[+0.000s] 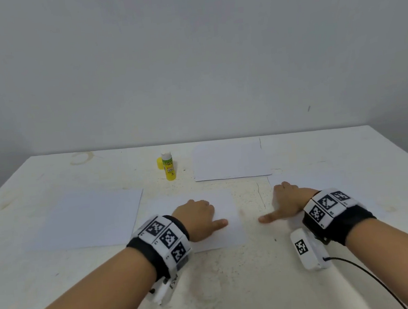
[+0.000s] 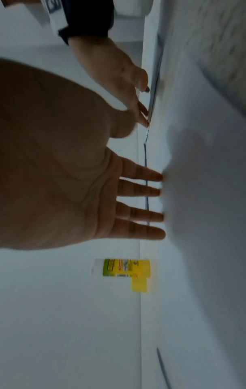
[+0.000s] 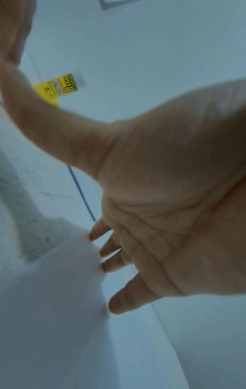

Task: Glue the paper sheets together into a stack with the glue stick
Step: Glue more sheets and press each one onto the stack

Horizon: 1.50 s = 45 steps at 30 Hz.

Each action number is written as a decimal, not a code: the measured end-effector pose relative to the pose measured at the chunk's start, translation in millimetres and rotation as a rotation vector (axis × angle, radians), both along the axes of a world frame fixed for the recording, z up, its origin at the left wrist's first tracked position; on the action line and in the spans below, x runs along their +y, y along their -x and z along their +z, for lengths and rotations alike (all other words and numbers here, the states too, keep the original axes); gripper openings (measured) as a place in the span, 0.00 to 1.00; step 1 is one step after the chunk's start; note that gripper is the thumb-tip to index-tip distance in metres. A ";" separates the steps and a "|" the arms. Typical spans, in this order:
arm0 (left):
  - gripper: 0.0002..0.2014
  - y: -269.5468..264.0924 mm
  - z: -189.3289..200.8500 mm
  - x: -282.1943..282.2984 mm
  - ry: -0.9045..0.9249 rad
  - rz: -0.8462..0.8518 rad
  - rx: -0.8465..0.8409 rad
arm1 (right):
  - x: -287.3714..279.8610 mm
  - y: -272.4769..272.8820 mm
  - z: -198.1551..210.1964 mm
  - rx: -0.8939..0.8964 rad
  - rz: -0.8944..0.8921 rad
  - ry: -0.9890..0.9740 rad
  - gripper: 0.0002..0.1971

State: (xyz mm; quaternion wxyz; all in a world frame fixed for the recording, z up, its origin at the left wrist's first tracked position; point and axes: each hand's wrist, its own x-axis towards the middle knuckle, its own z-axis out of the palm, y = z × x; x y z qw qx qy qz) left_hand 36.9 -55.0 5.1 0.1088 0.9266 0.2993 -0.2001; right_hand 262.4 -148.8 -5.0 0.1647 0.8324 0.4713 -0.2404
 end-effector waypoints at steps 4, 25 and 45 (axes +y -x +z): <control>0.35 17.3 -1.6 19.8 0.057 -0.151 0.036 | 8.7 -15.1 2.9 0.024 -0.049 -0.150 0.44; 0.42 26.2 -11.1 33.4 0.092 -0.043 0.095 | 164.8 90.7 29.4 0.410 0.172 -0.581 0.25; 0.39 29.7 -10.5 33.8 0.045 -0.132 0.138 | 114.3 44.2 58.6 0.583 0.064 -0.654 0.20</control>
